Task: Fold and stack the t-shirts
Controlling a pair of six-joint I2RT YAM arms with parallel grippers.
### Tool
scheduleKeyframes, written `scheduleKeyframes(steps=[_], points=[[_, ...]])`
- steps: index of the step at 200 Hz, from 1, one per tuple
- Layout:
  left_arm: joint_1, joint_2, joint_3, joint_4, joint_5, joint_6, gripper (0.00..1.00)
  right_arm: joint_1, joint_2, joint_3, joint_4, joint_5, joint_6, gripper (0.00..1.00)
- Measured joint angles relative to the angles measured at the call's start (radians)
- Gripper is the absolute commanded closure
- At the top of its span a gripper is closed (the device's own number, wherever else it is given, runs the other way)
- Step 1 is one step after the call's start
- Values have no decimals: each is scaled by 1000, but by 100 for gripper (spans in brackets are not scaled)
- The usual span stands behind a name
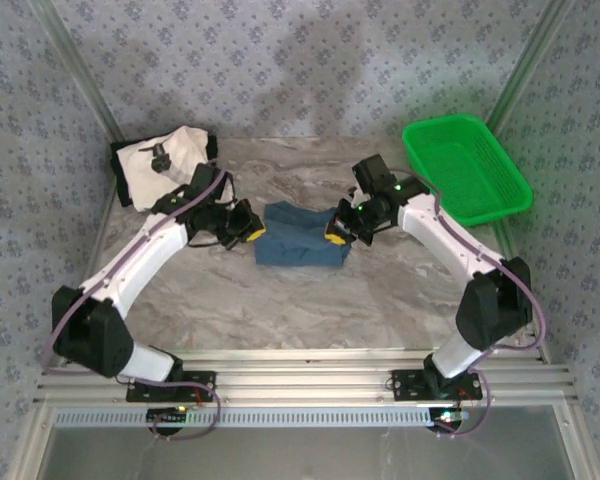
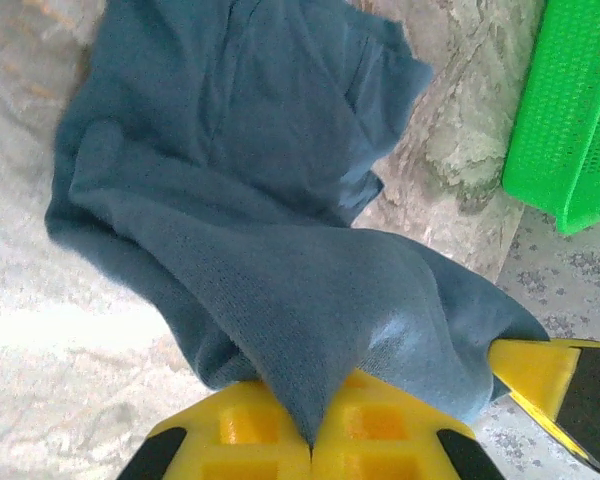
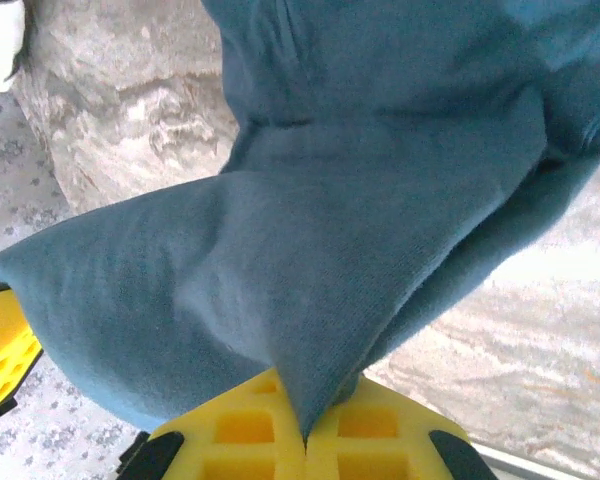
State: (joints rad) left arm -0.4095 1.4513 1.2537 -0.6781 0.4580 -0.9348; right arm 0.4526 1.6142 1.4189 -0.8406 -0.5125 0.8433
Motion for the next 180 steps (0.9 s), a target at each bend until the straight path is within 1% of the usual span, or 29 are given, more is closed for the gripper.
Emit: scheduleKeyframes(steps=[24,55,127,138,144,147,151,157,163,166,171,180], points=[[25,83,75,0,29,38,100,-44,71,55,-13,-11,-43,100],[44,184,156,1,68,77,100,-93,134,85,-20,-32,-81,100],[72,404,237,27,115,116,100,-158,308,162,-20,-68,-134,100],[74,440,259,32,119,119,100,-167,340,182,-18,-71,-139,99],[76,462,272,38,123,121,100,-173,357,192,-16,-72,-143,96],[78,472,279,38,125,123,99,-176,365,196,-16,-73,-146,94],[79,484,289,40,126,123,95,-180,375,203,-16,-74,-147,90],[81,508,307,45,130,124,88,-186,393,214,-15,-76,-149,85],[83,533,327,49,132,126,73,-191,410,227,-14,-79,-153,75],[85,545,337,50,133,130,67,-196,425,236,-13,-82,-151,68],[87,566,357,54,133,130,62,-201,443,250,-8,-81,-151,60],[95,607,397,59,134,124,55,-218,491,294,-8,-86,-150,51]])
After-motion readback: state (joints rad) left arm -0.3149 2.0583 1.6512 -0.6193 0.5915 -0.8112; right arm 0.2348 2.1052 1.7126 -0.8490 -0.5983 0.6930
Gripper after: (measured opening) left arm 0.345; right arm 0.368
